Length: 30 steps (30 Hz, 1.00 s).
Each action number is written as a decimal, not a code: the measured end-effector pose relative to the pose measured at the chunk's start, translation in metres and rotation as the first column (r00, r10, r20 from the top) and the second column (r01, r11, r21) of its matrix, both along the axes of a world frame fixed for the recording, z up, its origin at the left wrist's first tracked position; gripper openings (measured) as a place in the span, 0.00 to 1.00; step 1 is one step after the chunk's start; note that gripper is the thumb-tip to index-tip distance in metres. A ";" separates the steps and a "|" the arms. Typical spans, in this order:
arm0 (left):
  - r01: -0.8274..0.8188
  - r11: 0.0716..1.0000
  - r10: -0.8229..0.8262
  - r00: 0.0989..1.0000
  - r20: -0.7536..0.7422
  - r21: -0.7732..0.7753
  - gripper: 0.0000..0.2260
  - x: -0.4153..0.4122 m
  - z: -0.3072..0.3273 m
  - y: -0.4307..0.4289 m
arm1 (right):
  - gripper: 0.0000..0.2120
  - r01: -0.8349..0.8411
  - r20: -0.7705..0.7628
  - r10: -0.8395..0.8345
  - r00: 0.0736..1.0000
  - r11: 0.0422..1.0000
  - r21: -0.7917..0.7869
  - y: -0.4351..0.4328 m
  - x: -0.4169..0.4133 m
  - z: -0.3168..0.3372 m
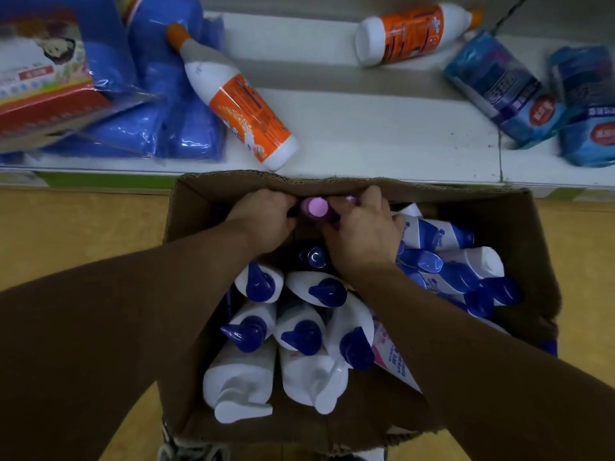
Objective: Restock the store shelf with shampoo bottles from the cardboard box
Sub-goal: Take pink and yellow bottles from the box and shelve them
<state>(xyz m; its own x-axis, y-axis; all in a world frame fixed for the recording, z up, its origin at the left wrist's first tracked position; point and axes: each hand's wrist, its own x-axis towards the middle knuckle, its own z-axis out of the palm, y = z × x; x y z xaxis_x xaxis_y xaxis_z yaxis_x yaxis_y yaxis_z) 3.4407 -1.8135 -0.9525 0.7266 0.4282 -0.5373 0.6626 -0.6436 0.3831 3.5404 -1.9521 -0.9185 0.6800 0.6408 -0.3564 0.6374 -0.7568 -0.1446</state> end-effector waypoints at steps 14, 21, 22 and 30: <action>0.047 0.998 -0.039 0.973 0.228 -0.031 0.18 -0.037 0.126 0.004 | 0.16 -0.044 -0.334 0.166 0.928 0.938 0.344 -0.020 0.002 0.114; 0.021 0.994 0.009 0.963 0.269 -0.108 0.13 -0.043 0.258 0.008 | 0.15 0.227 -0.515 0.050 0.856 0.858 0.461 -0.031 -0.005 0.249; 0.019 0.993 0.016 0.958 0.285 -0.117 0.13 -0.045 0.280 0.007 | 0.15 0.262 -0.548 0.044 0.835 0.844 0.468 -0.034 -0.006 0.270; -0.091 0.975 0.163 0.914 0.372 -0.204 0.14 -0.072 0.477 -0.016 | 0.15 0.265 -0.567 0.131 0.814 0.784 0.562 -0.050 -0.023 0.450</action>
<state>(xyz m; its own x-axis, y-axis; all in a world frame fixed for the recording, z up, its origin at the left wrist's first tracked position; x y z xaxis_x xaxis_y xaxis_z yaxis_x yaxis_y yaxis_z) 3.3691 -1.8294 -0.4755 0.8376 0.4542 -0.3036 0.5125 -0.4608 0.7245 3.5170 -2.0021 -0.4689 0.5388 0.8074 -0.2403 0.2430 -0.4221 -0.8734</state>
